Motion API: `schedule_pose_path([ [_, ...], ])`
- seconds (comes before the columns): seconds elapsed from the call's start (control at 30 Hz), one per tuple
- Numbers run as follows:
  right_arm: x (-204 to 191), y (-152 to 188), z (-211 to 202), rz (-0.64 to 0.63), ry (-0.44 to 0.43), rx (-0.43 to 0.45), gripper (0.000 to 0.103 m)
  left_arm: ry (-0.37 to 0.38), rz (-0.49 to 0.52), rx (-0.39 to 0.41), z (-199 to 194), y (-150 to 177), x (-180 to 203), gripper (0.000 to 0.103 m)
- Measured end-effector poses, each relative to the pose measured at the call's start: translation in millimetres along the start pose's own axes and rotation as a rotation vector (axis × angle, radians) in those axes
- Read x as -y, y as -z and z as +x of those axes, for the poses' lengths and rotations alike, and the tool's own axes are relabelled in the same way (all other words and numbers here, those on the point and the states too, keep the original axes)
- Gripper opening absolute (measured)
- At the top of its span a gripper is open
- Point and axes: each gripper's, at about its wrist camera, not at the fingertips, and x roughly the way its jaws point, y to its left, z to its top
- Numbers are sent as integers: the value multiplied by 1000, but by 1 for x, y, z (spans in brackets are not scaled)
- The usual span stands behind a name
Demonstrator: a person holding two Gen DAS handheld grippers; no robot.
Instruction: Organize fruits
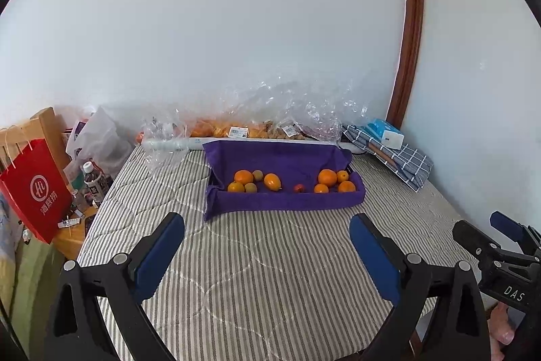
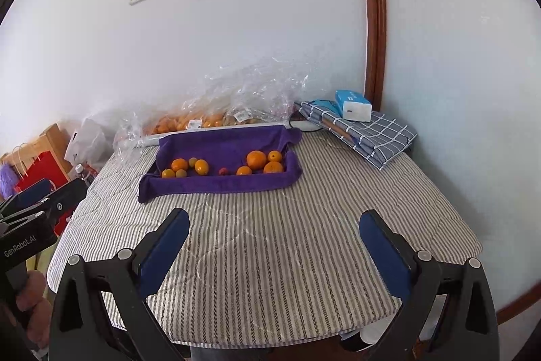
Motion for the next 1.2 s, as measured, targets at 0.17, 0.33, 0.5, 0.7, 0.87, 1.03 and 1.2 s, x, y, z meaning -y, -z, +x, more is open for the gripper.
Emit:
schedule_pose_path([
  [0.17,0,1,3,6,2,-8,100,-1,0,-8,2,1,-3,99],
  [0.33,0,1,3,11,1,-8,100,-5,0,-8,2,1,-6,99],
  [0.5,-2,0,5,6,3,-7,100,-7,-7,-6,2,0,-9,99],
  [0.7,-4,2,4,1,5,-5,100,-9,-6,-9,2,-1,-11,99],
  [0.87,-2,2,5,9,-1,-8,100,-13,-5,-12,2,-1,-11,99],
  [1.03,-2,2,7,10,-3,-10,100,-14,-7,-14,3,0,-12,99],
  [1.2,-1,2,7,11,0,-12,100,-16,0,-12,2,-2,-12,99],
])
